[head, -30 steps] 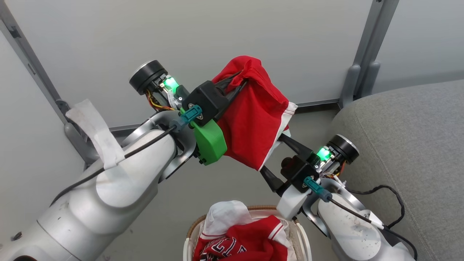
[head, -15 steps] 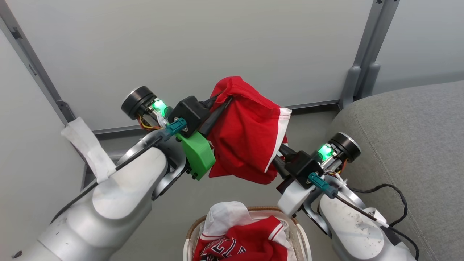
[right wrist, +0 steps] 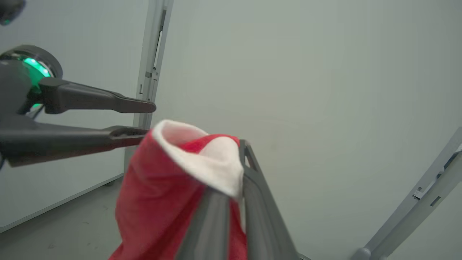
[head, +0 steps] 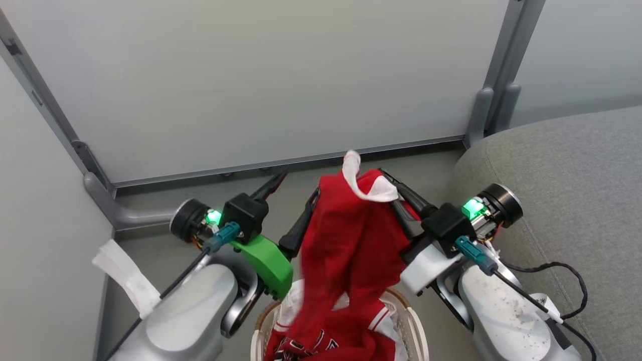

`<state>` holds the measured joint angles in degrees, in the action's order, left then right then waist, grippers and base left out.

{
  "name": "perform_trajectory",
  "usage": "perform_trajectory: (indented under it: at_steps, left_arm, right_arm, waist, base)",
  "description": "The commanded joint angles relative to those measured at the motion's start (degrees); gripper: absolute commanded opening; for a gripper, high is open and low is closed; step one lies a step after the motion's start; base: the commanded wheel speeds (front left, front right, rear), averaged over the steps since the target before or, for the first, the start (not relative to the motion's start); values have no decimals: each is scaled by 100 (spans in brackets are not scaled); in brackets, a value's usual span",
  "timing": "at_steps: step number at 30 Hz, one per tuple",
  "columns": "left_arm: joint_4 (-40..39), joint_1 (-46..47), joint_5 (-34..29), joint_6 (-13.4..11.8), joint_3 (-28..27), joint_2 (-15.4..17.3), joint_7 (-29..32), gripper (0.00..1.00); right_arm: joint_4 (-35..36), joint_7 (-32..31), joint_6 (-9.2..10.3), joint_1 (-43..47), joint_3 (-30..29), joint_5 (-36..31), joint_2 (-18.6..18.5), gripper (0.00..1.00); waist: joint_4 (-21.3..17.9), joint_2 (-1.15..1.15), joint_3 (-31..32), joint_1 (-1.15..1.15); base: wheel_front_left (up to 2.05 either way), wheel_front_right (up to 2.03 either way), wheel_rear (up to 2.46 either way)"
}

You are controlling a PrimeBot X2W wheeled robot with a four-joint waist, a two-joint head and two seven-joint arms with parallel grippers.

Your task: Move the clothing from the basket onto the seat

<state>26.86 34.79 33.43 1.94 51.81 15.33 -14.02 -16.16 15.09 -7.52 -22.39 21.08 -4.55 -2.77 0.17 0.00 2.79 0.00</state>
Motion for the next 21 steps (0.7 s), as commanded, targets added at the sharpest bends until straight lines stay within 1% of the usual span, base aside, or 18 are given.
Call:
perform_trajectory:
  at_steps: [1,5,8,15,21]
  left_arm:
    - [48,-162,38,-34,-34,-59,-49,100]
    - [109,-605,86,-109,-208,-297,-125,100]
    - [15,-914,-74,-139,-351,-474,-121,100]
    - [-103,-1586,-453,6,-756,-800,-112,100]
    - [-155,-1868,-720,116,-1121,-965,-112,100]
  right_arm:
    - [39,12,6,95,-61,32,-21,0]
    - [91,12,6,191,-263,49,-19,0]
    - [112,13,6,276,-414,59,-20,0]
    - [139,12,6,446,-642,6,-20,0]
    - [145,12,6,384,-745,-15,-21,0]
  waist:
    - [-5,0,-14,0]
    - [-17,0,-49,0]
    - [-14,0,-74,0]
    - [-15,0,-111,0]
    - [-102,0,-142,0]
  base:
    - [0,0,0]
    - [0,0,0]
    - [0,0,0]
    - [0,0,0]
    - [0,0,0]
